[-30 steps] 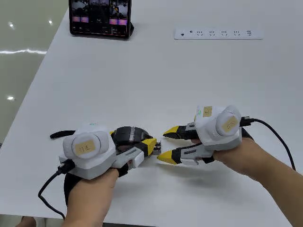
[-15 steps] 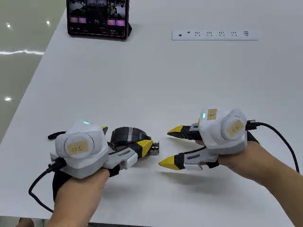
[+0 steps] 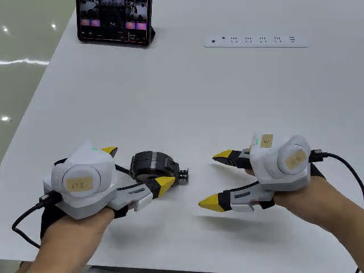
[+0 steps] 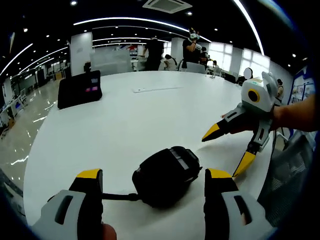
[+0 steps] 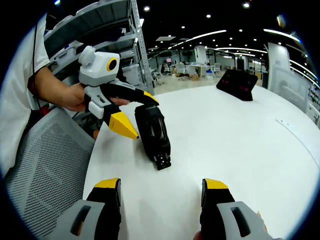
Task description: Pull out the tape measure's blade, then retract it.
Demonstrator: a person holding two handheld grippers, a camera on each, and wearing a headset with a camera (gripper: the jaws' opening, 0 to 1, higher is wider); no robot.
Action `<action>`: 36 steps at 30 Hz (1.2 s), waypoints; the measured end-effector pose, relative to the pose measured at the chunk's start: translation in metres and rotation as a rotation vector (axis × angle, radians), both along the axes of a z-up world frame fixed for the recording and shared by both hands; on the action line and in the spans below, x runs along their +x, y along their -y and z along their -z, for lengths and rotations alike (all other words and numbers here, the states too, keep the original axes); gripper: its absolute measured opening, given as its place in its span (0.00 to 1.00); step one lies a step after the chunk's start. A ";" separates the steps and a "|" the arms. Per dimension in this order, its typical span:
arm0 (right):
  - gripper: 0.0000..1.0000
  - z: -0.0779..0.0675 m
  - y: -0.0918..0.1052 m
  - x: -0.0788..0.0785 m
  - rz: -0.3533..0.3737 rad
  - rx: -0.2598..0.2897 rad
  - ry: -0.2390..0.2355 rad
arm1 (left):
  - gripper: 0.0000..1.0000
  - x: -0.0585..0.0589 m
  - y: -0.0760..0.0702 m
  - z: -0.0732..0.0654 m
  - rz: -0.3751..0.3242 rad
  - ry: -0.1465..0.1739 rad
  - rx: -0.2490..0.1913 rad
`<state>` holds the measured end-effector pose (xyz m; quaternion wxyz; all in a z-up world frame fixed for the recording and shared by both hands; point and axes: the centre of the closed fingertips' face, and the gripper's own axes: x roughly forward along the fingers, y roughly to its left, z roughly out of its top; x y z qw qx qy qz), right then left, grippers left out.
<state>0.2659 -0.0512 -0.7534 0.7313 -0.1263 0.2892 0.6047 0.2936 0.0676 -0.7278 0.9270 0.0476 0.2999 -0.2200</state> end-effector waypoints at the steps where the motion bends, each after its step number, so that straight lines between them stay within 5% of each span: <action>1: 0.65 0.000 0.003 0.000 0.006 -0.003 -0.001 | 0.81 -0.001 0.000 -0.001 0.012 0.001 0.004; 26: 0.85 -0.009 0.056 -0.007 0.106 -0.036 0.034 | 0.93 -0.018 -0.006 -0.014 0.200 0.015 0.041; 36: 0.90 -0.014 0.081 -0.005 0.173 -0.037 0.059 | 0.95 -0.023 -0.014 -0.018 0.220 0.010 0.040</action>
